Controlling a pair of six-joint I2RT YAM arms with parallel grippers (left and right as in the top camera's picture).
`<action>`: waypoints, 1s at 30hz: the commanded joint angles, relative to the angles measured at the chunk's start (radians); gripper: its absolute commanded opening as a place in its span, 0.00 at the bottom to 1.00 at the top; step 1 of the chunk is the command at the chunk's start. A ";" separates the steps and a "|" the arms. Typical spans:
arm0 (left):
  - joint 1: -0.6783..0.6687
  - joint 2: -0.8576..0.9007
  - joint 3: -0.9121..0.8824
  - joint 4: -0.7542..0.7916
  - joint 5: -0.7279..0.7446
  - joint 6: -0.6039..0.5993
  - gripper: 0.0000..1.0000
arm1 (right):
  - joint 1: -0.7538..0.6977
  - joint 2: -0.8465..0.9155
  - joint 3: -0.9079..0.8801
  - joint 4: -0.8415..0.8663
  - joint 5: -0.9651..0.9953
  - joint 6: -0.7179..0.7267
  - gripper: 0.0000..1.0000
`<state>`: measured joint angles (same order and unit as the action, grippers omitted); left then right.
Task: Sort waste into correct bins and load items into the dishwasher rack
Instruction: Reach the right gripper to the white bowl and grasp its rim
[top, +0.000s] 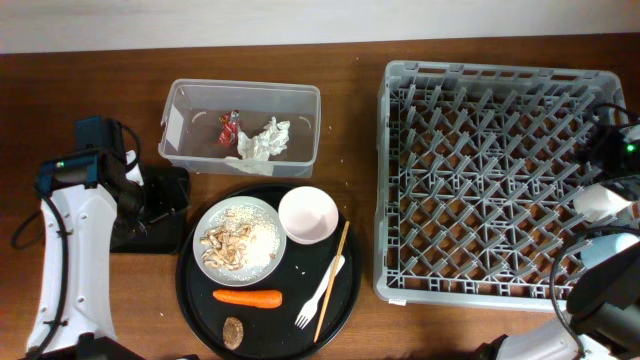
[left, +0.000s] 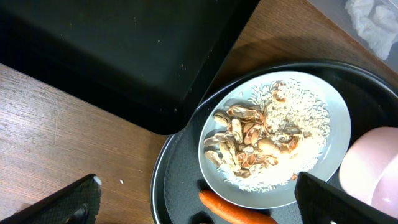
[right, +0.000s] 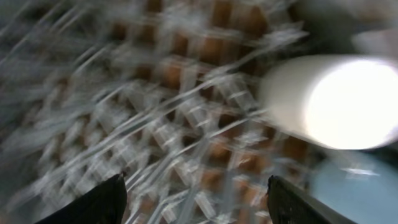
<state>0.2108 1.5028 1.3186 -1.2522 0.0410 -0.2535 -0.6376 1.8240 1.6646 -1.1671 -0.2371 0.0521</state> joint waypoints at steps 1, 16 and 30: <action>0.003 0.000 -0.006 0.005 -0.003 0.011 0.99 | 0.130 -0.103 0.008 -0.069 -0.242 -0.188 0.76; 0.003 0.000 -0.006 0.005 -0.003 0.012 0.99 | 1.048 -0.013 -0.034 -0.072 -0.027 -0.193 0.76; 0.003 0.000 -0.006 0.005 -0.003 0.012 0.99 | 1.183 0.250 -0.071 0.131 -0.012 -0.136 0.68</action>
<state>0.2108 1.5028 1.3186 -1.2484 0.0410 -0.2535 0.5404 2.0335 1.6001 -1.0534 -0.2630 -0.1001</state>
